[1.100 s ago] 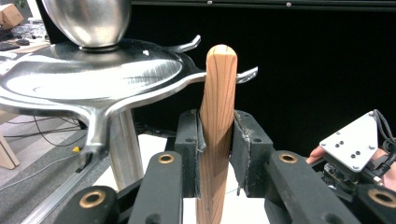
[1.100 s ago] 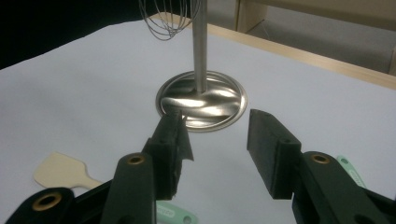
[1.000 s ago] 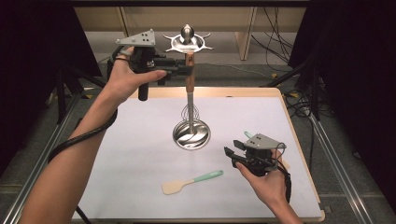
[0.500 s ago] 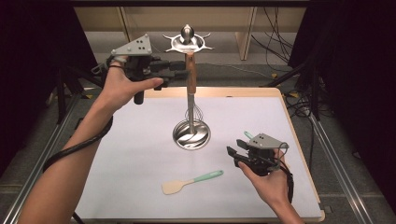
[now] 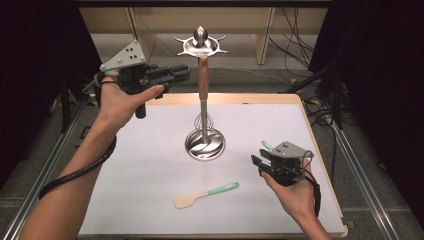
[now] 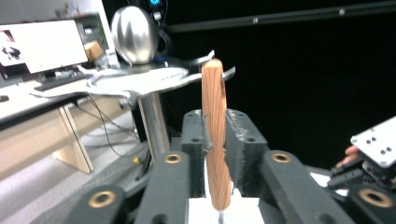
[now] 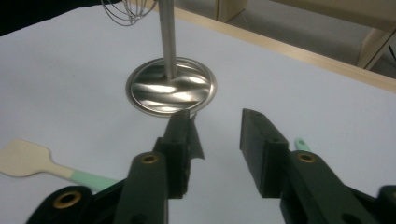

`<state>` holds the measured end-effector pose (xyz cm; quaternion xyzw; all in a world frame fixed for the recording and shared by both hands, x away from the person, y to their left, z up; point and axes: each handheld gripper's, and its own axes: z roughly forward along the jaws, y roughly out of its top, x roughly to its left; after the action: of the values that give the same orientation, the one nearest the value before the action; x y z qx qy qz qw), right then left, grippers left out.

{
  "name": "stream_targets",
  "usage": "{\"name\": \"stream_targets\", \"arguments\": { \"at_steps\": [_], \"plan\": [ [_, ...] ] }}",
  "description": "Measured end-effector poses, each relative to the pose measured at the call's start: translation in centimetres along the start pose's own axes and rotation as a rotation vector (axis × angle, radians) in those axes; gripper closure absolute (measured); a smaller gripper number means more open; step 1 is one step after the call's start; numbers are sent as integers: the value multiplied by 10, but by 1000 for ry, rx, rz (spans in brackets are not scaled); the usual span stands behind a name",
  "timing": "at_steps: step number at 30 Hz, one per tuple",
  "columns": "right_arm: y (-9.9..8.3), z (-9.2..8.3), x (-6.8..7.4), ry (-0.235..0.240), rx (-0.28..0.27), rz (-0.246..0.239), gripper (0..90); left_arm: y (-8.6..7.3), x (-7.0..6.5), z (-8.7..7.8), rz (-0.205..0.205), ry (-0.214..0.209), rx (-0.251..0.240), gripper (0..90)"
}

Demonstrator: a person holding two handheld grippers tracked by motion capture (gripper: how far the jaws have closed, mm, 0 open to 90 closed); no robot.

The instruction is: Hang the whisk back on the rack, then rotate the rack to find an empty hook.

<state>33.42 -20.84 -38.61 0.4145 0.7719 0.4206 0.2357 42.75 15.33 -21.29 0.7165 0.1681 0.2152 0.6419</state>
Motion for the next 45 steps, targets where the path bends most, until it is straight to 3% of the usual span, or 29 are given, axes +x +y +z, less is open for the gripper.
{"name": "stream_targets", "arguments": {
  "at_steps": [4,5,6,7,8,10,11,14,15,18,20,22,23,24,26,27,29,30,34,37,38,42,44,45],
  "plan": [
    [-3,-6,-3,-6,26,55,786,0,-3,-1,-13,53,-21,875],
    [-4,-6,-6,-12,5,21,807,0,-4,-1,-9,68,-25,887],
    [-4,-9,-4,-7,27,70,824,1,-4,-1,-12,82,-35,890],
    [-5,-9,-9,-9,4,22,838,1,-4,0,-19,102,-40,890],
    [-5,-11,-6,-19,14,80,843,1,-5,0,-21,120,-42,890],
    [-6,-10,-12,-19,-6,52,842,3,-4,1,-5,133,-59,890],
    [-7,-12,-11,-27,1,87,838,3,-5,2,-12,135,-65,890],
    [-6,-13,-17,-44,-18,37,825,6,-6,4,8,143,-66,890],
    [-5,-13,-17,-26,-8,70,819,6,-6,5,16,150,-63,889],
    [-5,-10,-17,-35,-46,76,810,6,-3,6,9,180,-70,890],
    [-5,-11,-17,-32,-42,66,805,6,-3,7,9,187,-78,890],
    [-5,-14,-15,-21,0,98,801,5,-4,8,7,207,-72,890],
    [-5,-14,-15,-15,-3,105,800,5,-3,9,8,208,-66,890],
    [-6,-13,-17,-16,-10,69,798,5,-2,10,10,213,-67,890],
    [-6,-14,-16,-22,0,80,796,6,-2,11,6,222,-73,890],
    [-7,-13,-18,-19,-14,52,795,6,-2,12,9,231,-72,890],
    [-7,-11,-17,-26,-38,70,794,6,0,12,15,238,-70,890],
    [-6,-13,-17,-9,-11,72,794,6,0,12,11,245,-73,890],
    [-5,-13,-13,-12,1,98,791,6,3,11,11,254,-68,891],
    [-6,-9,-15,-25,-30,58,788,6,7,15,16,270,-69,890],
    [-6,-10,-15,-2,-9,70,787,6,9,16,17,276,-66,890],
    [-7,-10,-13,-4,16,92,786,6,14,20,21,299,-61,890],
    [-8,-9,-13,-10,3,81,785,7,16,21,27,311,-57,890],
    [-8,-8,-11,-16,-12,103,784,7,18,22,27,313,-56,890]
  ]
}}
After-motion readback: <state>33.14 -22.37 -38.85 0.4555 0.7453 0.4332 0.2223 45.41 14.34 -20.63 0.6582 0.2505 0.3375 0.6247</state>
